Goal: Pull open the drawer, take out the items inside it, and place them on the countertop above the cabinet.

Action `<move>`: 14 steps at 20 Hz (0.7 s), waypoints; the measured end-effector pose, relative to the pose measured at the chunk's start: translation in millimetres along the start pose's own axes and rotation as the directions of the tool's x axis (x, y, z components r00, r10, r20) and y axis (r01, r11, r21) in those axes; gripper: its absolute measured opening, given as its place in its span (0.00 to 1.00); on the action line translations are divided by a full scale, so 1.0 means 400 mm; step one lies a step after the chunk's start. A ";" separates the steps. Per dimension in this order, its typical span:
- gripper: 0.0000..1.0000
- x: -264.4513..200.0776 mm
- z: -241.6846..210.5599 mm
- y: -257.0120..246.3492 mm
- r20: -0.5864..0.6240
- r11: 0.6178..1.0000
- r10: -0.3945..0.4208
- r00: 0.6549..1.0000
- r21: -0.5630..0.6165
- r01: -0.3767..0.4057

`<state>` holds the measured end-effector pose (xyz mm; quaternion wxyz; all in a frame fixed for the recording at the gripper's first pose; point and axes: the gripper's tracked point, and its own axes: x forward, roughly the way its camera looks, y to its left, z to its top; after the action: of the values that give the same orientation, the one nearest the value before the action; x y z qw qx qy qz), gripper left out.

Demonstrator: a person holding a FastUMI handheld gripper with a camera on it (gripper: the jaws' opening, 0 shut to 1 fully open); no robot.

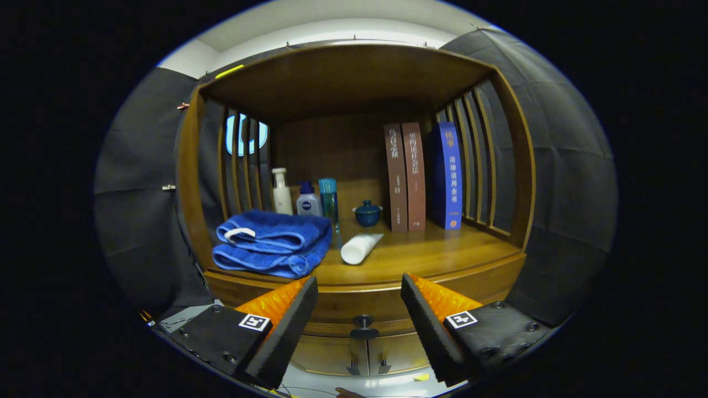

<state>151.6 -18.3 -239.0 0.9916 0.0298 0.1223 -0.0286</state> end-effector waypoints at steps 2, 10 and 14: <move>1.00 -0.052 0.086 0.008 0.049 1.000 0.005 0.999 -0.009 -0.005; 0.99 -0.266 0.309 0.009 0.119 1.000 0.015 0.993 0.021 -0.018; 0.99 -0.350 0.394 0.002 0.177 0.999 0.020 0.984 0.032 -0.026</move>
<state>53.9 -20.9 -52.3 0.9982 0.0452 0.0328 -0.0219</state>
